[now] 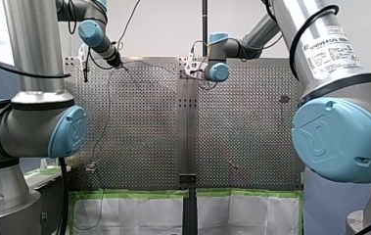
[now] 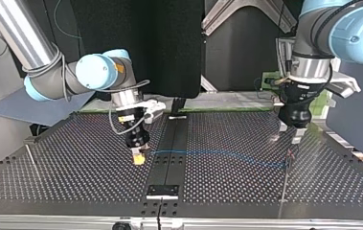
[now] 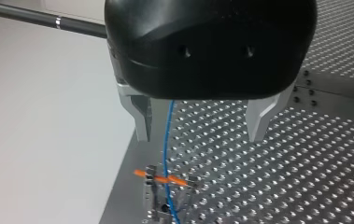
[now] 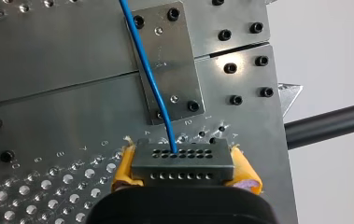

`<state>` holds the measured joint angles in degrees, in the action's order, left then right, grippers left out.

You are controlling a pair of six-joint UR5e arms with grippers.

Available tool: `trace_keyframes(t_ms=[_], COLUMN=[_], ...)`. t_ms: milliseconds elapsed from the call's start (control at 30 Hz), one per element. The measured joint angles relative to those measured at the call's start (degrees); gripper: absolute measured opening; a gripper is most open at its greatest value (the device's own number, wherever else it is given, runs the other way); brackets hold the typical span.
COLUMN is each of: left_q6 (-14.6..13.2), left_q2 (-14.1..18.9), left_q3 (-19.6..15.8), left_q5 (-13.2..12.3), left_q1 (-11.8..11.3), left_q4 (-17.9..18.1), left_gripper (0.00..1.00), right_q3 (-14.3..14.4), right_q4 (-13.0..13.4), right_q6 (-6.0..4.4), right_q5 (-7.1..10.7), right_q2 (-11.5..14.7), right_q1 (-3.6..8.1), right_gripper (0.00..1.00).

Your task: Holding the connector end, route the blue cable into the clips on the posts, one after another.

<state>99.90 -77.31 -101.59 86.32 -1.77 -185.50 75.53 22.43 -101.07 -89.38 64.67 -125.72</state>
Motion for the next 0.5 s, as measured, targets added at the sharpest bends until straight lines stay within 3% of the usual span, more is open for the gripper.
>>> trace_keyframes(t_ms=[367, 500], left_q6=[5.6, 5.7], left_q2=[-0.4, -1.4], left_q3=[0.0, 0.0], left_q5=[-0.2, 0.0], left_q1=[0.0, 0.0], left_q4=[5.6, 6.2], left_gripper=[1.00, 1.00], right_q3=[0.0, 0.0], right_q4=[0.0, -0.1], right_q6=[0.02, -0.01], right_q5=[0.03, 0.04], right_q2=[0.0, 0.0], right_q1=[-0.08, -0.05], right_gripper=[0.00, 0.00])
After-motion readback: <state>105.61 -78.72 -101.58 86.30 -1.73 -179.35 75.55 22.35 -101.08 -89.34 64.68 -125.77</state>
